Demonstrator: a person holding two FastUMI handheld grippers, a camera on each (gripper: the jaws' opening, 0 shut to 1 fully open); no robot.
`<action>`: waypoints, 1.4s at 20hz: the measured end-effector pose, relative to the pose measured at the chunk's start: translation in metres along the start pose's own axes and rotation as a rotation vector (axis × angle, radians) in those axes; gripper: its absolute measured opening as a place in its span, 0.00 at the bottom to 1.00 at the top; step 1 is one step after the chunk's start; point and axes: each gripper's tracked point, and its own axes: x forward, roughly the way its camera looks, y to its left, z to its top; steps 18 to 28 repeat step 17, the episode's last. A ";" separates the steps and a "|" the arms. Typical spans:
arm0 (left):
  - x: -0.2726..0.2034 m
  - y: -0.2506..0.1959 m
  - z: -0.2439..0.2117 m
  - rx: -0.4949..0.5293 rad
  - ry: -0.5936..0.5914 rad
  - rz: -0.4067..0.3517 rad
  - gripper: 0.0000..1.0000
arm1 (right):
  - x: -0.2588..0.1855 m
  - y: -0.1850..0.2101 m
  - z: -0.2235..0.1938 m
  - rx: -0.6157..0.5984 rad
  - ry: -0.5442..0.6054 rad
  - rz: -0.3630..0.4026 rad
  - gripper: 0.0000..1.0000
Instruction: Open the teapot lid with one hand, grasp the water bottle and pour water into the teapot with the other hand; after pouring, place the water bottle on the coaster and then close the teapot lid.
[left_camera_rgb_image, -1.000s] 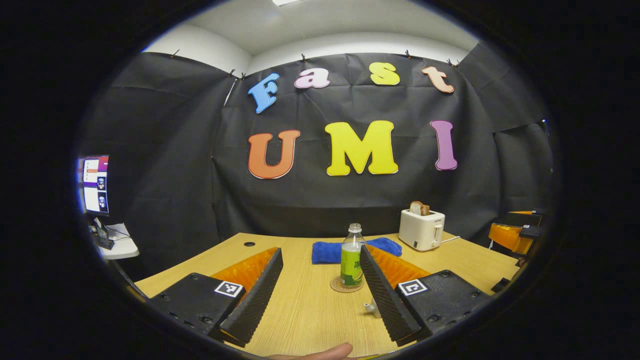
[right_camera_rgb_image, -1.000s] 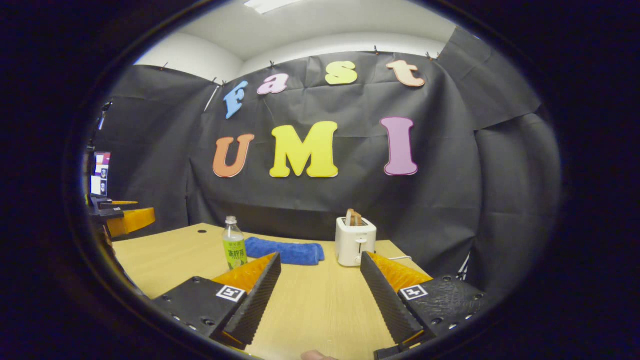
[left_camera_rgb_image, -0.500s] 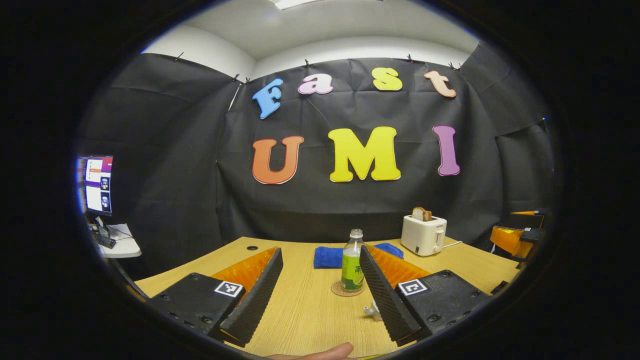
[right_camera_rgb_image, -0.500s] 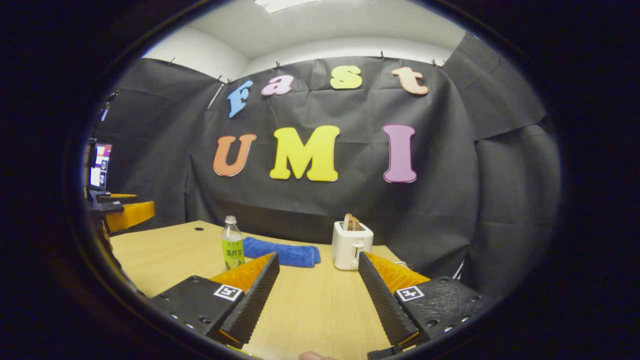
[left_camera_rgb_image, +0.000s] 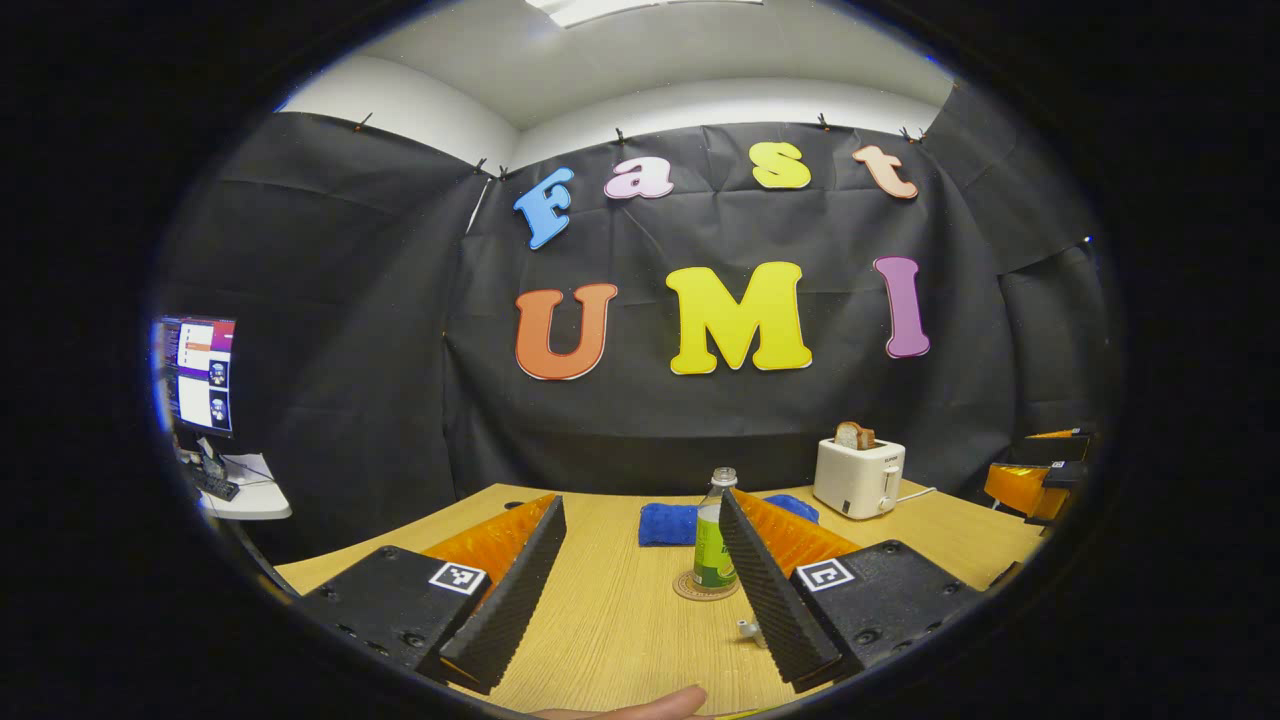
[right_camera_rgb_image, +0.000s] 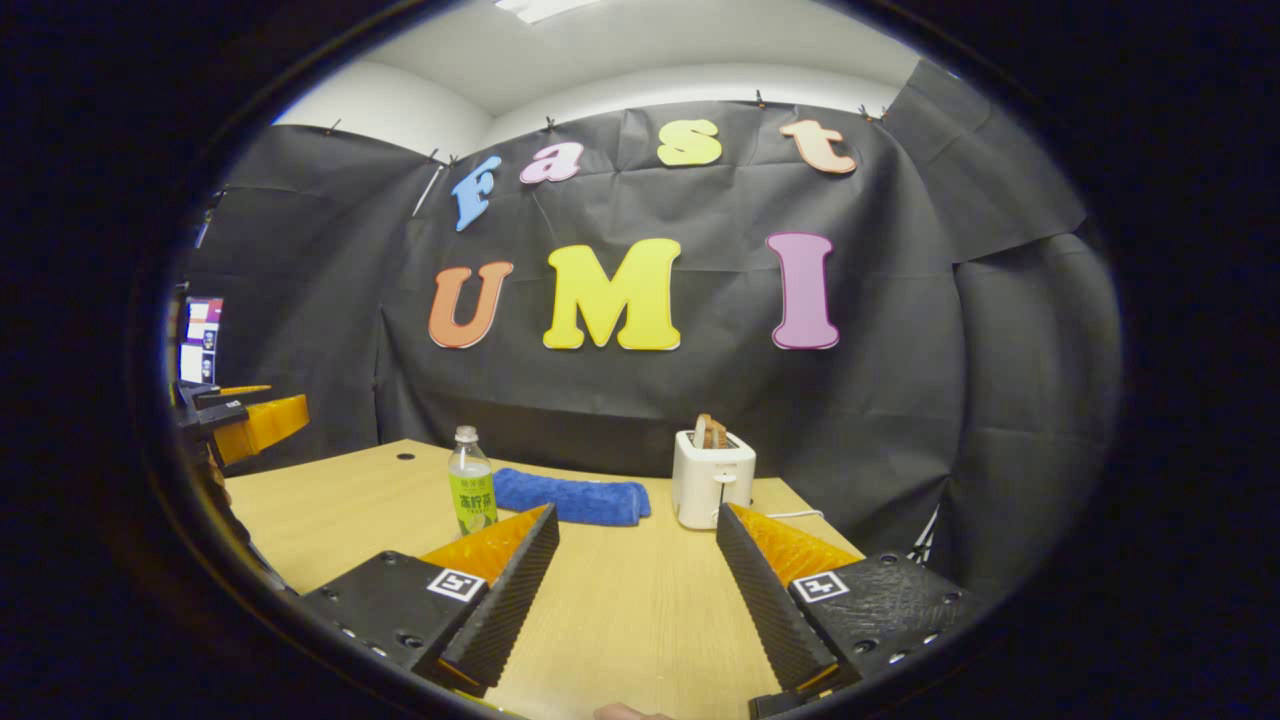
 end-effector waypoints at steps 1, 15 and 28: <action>0.000 -0.001 0.001 -0.004 -0.003 -0.002 0.96 | 0.000 -0.001 -0.001 0.002 0.001 -0.003 0.97; -0.009 -0.024 0.005 0.016 -0.024 -0.026 0.96 | -0.003 -0.028 0.007 0.009 -0.023 -0.047 0.95; -0.008 -0.026 0.003 0.015 -0.024 -0.019 0.96 | -0.002 -0.032 0.007 0.012 -0.026 -0.046 0.95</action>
